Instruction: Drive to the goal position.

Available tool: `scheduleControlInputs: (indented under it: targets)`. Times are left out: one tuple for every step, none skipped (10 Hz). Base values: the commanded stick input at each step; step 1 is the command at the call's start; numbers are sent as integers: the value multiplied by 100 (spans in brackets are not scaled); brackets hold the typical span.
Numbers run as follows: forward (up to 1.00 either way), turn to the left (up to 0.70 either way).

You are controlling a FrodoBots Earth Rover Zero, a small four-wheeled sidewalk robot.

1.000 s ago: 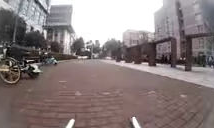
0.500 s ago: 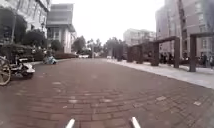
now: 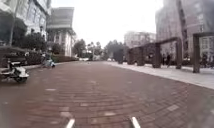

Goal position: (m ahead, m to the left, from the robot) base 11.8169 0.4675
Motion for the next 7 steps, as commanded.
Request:
scheduleControlInputs:
  targets:
    - [70,0]
    - [70,0]
    - [70,0]
    - [70,0]
    - [70,0]
    - [70,0]
    - [70,0]
